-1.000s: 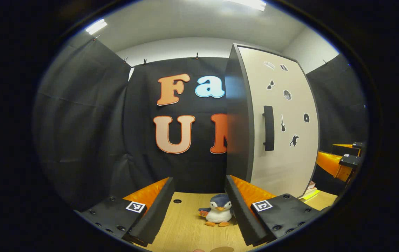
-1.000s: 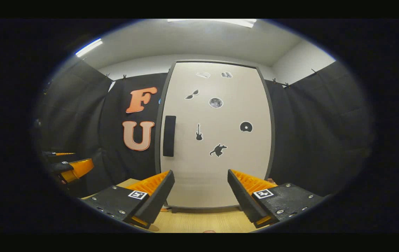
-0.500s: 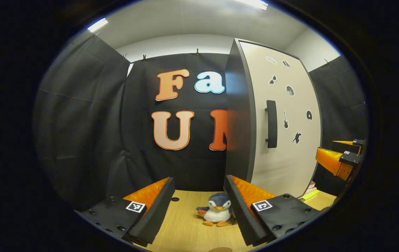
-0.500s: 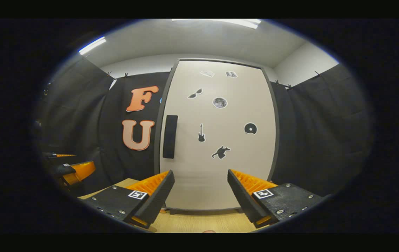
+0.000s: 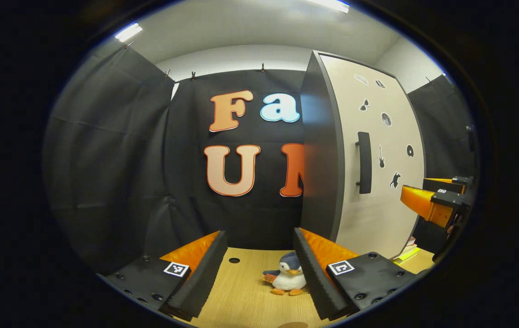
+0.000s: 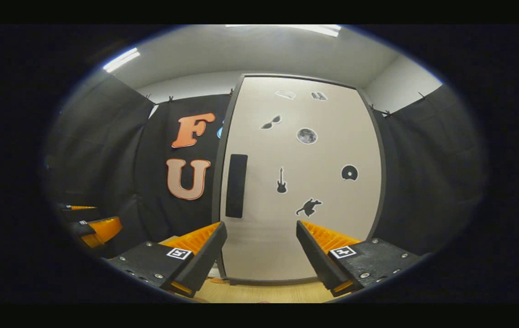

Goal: Open the cabinet door with the right hand, grasp the bottle in the cabinet with the left hand and place it on the coaster, then close the cabinet door with the right hand.

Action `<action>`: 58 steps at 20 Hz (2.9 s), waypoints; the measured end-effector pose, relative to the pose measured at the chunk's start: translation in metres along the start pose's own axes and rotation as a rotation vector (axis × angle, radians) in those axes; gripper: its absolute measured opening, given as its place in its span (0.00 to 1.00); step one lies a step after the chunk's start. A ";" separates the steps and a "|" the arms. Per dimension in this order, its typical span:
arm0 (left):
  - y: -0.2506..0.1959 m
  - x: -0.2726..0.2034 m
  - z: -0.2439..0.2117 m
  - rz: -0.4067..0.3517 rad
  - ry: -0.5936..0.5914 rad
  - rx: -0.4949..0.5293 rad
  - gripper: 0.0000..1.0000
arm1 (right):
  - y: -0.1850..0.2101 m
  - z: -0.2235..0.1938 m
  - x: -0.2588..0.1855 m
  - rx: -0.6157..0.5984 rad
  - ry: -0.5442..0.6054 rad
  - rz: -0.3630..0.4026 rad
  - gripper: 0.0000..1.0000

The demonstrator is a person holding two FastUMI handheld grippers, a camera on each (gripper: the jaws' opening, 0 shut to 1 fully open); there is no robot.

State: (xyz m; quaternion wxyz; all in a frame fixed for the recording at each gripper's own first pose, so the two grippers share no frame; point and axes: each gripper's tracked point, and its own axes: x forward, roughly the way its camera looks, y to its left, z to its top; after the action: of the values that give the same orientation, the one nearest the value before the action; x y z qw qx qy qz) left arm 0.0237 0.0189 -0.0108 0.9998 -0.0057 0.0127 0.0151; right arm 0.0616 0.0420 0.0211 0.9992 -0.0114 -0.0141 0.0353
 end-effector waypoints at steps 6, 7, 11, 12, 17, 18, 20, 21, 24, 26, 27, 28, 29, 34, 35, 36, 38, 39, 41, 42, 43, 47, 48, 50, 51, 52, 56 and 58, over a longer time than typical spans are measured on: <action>0.008 0.001 -0.004 0.011 0.010 0.009 0.96 | 0.024 0.017 0.045 0.023 -0.030 0.049 0.94; 0.010 0.000 -0.006 0.012 0.016 0.011 0.95 | 0.026 0.021 0.055 0.026 -0.037 0.048 0.94; 0.020 0.001 -0.013 0.026 0.034 0.014 0.96 | 0.033 0.029 0.089 0.007 -0.058 0.043 0.88; 0.024 0.000 -0.014 0.029 0.036 0.011 0.95 | 0.036 0.029 0.095 0.006 -0.056 0.043 0.86; 0.045 0.000 -0.011 0.042 0.031 0.008 0.96 | 0.044 0.021 0.119 0.010 -0.032 0.036 0.74; 0.048 0.001 -0.012 0.042 0.028 0.011 0.95 | 0.044 0.019 0.121 0.012 -0.030 0.025 0.65; 0.056 0.002 -0.013 0.041 0.027 0.015 0.96 | 0.044 0.016 0.124 0.018 -0.025 0.007 0.59; 0.058 0.003 -0.013 0.037 0.029 0.013 0.95 | 0.043 0.015 0.126 0.026 -0.020 -0.013 0.55; 0.065 0.009 -0.019 0.015 0.043 -0.011 0.94 | 0.039 0.016 0.127 0.058 -0.021 -0.043 0.38; 0.066 0.014 -0.021 -0.008 0.049 -0.019 0.95 | 0.038 0.017 0.126 0.079 -0.014 -0.056 0.34; 0.067 0.017 -0.020 -0.020 0.050 -0.017 0.95 | 0.038 0.016 0.126 0.085 -0.010 -0.064 0.31; 0.066 0.020 -0.020 -0.030 0.049 -0.015 0.95 | 0.038 0.016 0.124 0.091 -0.009 -0.074 0.23; 0.067 0.022 -0.020 -0.039 0.047 -0.014 0.95 | 0.037 0.016 0.124 0.101 -0.006 -0.089 0.25; 0.058 0.031 -0.017 -0.074 0.039 -0.022 0.95 | 0.036 0.018 0.116 0.096 0.008 -0.109 0.20; 0.056 0.033 -0.016 -0.075 0.037 -0.020 0.95 | 0.036 0.019 0.112 0.095 0.010 -0.112 0.20; 0.053 0.033 -0.015 -0.075 0.034 -0.022 0.95 | 0.036 0.022 0.106 0.093 0.007 -0.113 0.20; 0.049 0.028 -0.012 -0.067 0.027 -0.037 0.96 | 0.035 0.027 0.095 0.111 0.000 -0.100 0.17; 0.045 0.023 -0.011 -0.056 0.026 -0.042 0.96 | 0.034 0.029 0.089 0.118 -0.002 -0.090 0.14; 0.043 0.011 -0.011 -0.028 0.024 -0.045 0.96 | 0.032 0.032 0.074 0.119 0.000 -0.069 0.14; 0.039 0.004 -0.011 -0.025 0.027 -0.049 0.94 | 0.032 0.032 0.063 0.124 0.002 -0.058 0.17; 0.031 -0.003 -0.013 -0.026 0.031 -0.056 0.96 | 0.031 0.032 0.057 0.136 0.003 -0.047 0.17; 0.010 -0.028 -0.016 -0.020 0.049 -0.083 0.96 | 0.023 0.033 0.045 0.143 -0.002 -0.019 0.17; 0.004 -0.034 -0.014 -0.020 0.048 -0.086 0.96 | 0.021 0.033 0.043 0.145 -0.001 -0.013 0.17; -0.007 -0.044 -0.010 -0.023 0.041 -0.079 0.96 | 0.018 0.033 0.039 0.165 0.001 -0.004 0.18; -0.013 -0.048 -0.007 -0.026 0.035 -0.074 0.96 | 0.016 0.034 0.037 0.170 0.001 -0.004 0.16; -0.019 -0.053 -0.004 -0.031 0.031 -0.069 0.96 | 0.014 0.034 0.033 0.172 0.001 -0.006 0.16; -0.048 -0.070 0.009 -0.055 0.001 -0.045 0.96 | 0.002 0.034 0.024 0.183 -0.006 -0.034 0.14; -0.066 -0.077 0.016 -0.076 -0.015 -0.035 0.96 | -0.004 0.034 0.017 0.218 0.006 -0.058 0.16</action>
State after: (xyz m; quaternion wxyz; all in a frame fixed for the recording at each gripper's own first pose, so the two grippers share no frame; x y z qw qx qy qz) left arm -0.0505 -0.0491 0.0076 0.9995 -0.0236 0.0048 -0.0225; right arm 0.0783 0.0398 0.0553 0.9952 0.0976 -0.0075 0.0079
